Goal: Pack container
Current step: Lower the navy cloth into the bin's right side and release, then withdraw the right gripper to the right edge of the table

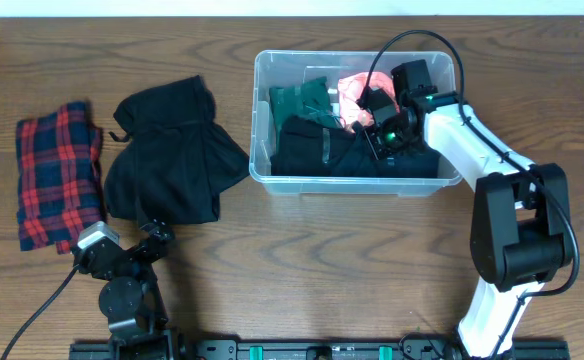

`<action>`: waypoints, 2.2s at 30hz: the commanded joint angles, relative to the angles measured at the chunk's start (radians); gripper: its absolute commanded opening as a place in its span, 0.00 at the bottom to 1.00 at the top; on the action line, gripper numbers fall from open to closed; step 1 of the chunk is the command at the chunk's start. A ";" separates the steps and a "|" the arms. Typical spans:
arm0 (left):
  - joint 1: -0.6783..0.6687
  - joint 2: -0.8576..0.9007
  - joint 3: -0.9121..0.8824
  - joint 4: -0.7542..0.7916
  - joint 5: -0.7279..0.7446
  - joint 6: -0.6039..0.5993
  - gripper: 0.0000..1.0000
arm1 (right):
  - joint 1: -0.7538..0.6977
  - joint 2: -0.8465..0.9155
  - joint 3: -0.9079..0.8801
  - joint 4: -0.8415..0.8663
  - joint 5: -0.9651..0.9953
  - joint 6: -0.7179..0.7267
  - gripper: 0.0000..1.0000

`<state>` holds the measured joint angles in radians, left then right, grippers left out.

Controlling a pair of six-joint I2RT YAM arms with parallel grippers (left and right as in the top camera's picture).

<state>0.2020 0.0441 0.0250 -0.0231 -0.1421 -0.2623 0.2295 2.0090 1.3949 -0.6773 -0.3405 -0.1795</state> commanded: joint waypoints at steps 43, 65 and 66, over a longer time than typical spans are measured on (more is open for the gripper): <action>-0.002 0.000 -0.020 -0.036 -0.027 0.000 0.98 | -0.026 -0.242 -0.234 -0.002 0.282 0.058 0.01; -0.002 0.000 -0.020 -0.037 -0.027 0.000 0.98 | -0.262 -0.492 0.090 -0.262 0.318 0.166 0.64; -0.002 0.000 -0.020 -0.037 -0.027 0.000 0.98 | -0.298 -0.491 0.090 -0.275 0.317 0.169 0.80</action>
<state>0.2020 0.0441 0.0250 -0.0231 -0.1425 -0.2623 0.0212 1.5082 1.4853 -0.9241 -0.0418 -0.0429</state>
